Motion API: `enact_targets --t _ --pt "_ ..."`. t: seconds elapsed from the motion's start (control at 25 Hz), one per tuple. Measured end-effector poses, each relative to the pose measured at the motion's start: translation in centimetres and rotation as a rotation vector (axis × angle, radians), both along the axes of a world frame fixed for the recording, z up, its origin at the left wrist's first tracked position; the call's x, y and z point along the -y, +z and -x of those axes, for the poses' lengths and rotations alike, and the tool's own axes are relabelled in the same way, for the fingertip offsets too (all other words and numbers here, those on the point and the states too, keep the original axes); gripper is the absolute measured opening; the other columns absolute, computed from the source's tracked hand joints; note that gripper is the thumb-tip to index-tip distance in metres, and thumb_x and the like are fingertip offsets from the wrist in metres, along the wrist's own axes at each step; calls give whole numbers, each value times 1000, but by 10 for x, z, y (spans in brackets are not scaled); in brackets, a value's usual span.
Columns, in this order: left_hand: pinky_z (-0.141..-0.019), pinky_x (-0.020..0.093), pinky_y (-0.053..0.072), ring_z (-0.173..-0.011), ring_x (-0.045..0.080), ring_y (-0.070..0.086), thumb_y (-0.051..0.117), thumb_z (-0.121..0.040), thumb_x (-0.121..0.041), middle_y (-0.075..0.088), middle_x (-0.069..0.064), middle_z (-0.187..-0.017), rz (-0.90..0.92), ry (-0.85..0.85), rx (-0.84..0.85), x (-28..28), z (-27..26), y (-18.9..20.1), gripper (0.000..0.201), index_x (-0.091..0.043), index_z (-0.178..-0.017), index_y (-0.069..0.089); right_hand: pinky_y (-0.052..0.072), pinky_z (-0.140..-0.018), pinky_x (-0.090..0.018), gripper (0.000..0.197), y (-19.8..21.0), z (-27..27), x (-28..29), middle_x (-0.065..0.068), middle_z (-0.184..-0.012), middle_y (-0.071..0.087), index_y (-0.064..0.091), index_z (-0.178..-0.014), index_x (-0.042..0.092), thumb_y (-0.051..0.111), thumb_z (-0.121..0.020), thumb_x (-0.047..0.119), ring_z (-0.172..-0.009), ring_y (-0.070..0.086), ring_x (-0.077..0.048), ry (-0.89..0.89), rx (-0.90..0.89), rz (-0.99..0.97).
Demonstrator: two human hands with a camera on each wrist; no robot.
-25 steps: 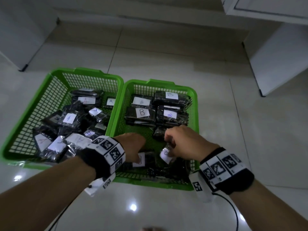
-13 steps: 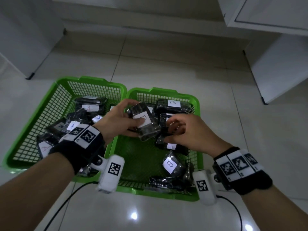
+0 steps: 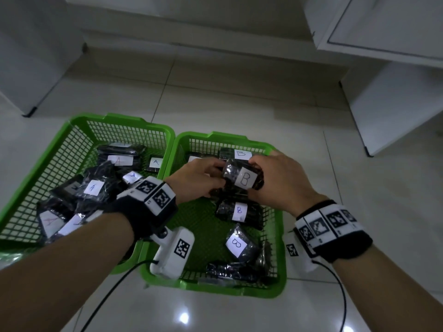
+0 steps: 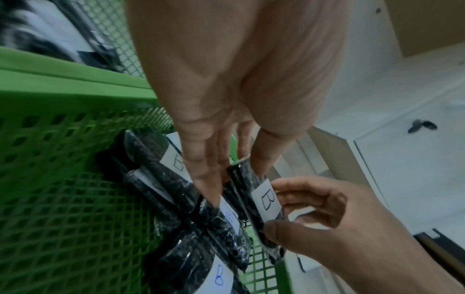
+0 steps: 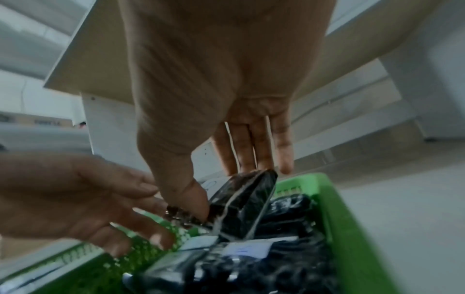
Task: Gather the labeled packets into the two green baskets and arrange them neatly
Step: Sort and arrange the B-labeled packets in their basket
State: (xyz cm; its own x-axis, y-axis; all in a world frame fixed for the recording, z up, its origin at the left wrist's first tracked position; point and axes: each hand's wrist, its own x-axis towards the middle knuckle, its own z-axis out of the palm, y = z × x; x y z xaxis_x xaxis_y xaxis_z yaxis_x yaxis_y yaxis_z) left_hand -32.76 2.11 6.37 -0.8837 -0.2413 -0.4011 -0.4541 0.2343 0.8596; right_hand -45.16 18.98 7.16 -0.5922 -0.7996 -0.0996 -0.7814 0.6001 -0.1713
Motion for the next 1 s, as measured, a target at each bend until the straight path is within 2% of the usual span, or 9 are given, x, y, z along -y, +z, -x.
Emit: enact_targets --t 0.16,0.28,0.36,0.48,0.56,0.68,0.8,0.92,1.0 --pt "-77 29 55 -91 18 66 60 -91 -17 68 0 -101 377 -225 40 -7 14 -8 22 -17 -113 65 42 -73 -29 36 -19 7 2 2 -105 58 58 -110 20 72 -77 22 -96 48 -16 78 -18 -124" --pt "-92 35 51 -112 23 55 62 -89 -19 58 4 -122 544 -169 -1 -5 16 -20 40 -15 -128 57 42 -75 -27 28 -27 7 0 3 -110 55 61 -105 19 69 -80 28 -106 49 -16 87 18 -67" --pt "-98 37 45 -123 24 47 61 -89 -17 50 6 -136 529 -139 3 -2 18 -21 56 -16 -141 42 46 -79 -29 23 -29 6 0 1 -110 56 62 -105 18 67 -84 26 -106 51 -17 83 24 -48" --pt "-85 29 41 -107 17 50 57 -92 -11 55 8 -134 450 -210 61 -1 22 -21 55 -14 -143 36 48 -78 -32 15 -33 6 2 -2 -108 61 63 -103 15 62 -88 16 -103 56 -21 65 -7 -10" --pt "-89 33 44 -111 20 52 57 -92 -14 55 9 -134 468 -213 71 -1 20 -23 57 -16 -145 35 44 -74 -30 15 -37 9 1 -2 -107 61 65 -103 14 65 -88 12 -101 57 -21 54 -9 -2" --pt "-100 39 45 -121 27 52 59 -91 -20 56 7 -133 607 -143 11 -2 13 -32 50 -15 -139 46 41 -74 -29 17 -40 8 -2 -2 -106 60 66 -102 13 70 -86 13 -99 56 -21 47 23 8" --pt "-90 33 50 -108 21 60 59 -90 -17 66 3 -114 603 -84 -75 -8 12 -37 30 -14 -120 61 45 -76 -30 16 -39 5 -3 -1 -103 59 66 -101 12 72 -86 14 -95 56 -20 12 62 48" --pt "-83 23 47 -100 17 63 57 -92 -12 69 1 -108 475 -97 -39 -14 13 -40 27 -11 -118 65 44 -76 -29 29 -37 9 3 -4 -108 59 65 -107 10 79 -82 13 -97 58 -22 -49 117 23" --pt "-82 23 46 -101 17 63 57 -92 -10 68 2 -110 508 -86 -56 -13 12 -41 28 -11 -118 65 44 -76 -28 38 -35 14 7 -5 -111 58 67 -108 9 86 -77 19 -98 59 -23 -67 156 -36"
